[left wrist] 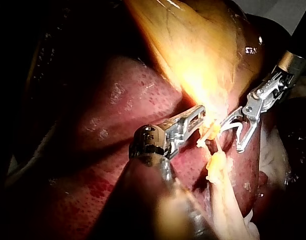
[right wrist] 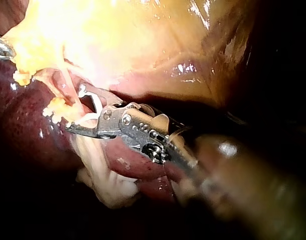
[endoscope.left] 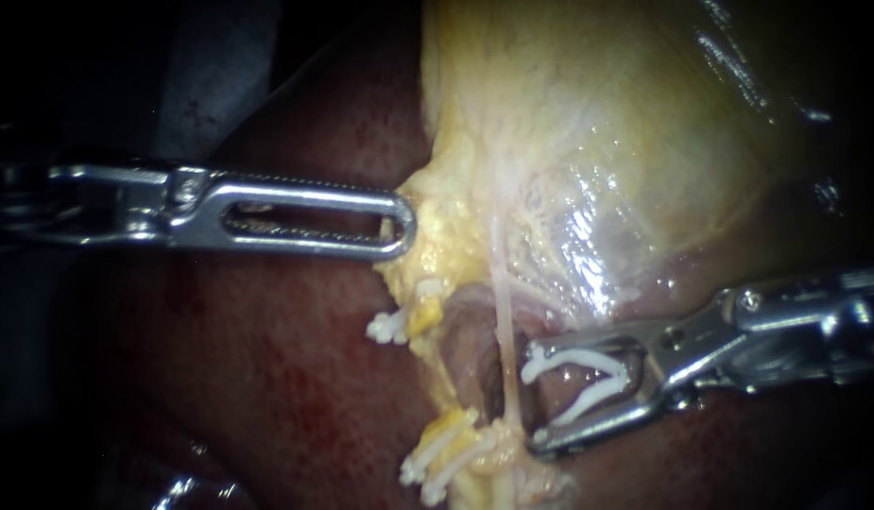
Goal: Clipping first clip right tube
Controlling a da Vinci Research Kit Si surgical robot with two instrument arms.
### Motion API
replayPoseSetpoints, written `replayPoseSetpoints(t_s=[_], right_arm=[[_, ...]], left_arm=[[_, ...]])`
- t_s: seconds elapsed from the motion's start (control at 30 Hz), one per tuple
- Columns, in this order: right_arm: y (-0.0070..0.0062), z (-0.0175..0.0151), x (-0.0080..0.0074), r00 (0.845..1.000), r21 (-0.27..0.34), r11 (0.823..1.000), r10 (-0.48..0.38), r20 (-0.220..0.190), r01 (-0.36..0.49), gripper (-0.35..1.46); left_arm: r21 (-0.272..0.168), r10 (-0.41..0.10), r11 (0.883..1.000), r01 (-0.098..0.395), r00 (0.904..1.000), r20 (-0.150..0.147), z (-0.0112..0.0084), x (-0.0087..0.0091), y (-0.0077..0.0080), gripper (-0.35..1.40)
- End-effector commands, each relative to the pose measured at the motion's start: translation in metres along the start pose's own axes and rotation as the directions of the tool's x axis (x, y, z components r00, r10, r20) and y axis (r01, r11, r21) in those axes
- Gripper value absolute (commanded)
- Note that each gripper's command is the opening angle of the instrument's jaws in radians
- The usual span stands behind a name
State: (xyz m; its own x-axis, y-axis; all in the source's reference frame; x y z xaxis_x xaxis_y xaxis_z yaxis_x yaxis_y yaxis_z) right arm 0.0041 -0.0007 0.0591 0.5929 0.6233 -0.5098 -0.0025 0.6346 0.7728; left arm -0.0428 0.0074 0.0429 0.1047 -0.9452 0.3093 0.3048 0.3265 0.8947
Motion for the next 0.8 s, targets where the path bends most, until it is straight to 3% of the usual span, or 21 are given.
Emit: replayPoseSetpoints(t_s=[0.03, 0.37, 0.8], right_arm=[[0.0002, 0.0002, -0.0001, 1.0, -0.001, 1.0, -0.001, 0.0, 0.001, 0.59], [0.0015, 0.0012, -0.0001, 1.0, -0.008, 1.0, 0.005, -0.003, -0.005, 0.58], [0.0019, 0.0025, 0.0008, 1.0, 0.018, 1.0, 0.02, -0.002, -0.02, 0.51]], left_arm=[[0.0, 0.0, 1.0, 0.0, 1.0, 0.0, 0.0, 0.0, 0.0, -0.35], [-0.001, 0.0, 1.0, 0.0, 1.0, 0.001, 0.0002, 0.0001, -0.0001, -0.35], [-0.002, 0.0, 1.0, 0.0, 1.0, 0.001, 0.0003, 0.0001, -0.0002, -0.35]])
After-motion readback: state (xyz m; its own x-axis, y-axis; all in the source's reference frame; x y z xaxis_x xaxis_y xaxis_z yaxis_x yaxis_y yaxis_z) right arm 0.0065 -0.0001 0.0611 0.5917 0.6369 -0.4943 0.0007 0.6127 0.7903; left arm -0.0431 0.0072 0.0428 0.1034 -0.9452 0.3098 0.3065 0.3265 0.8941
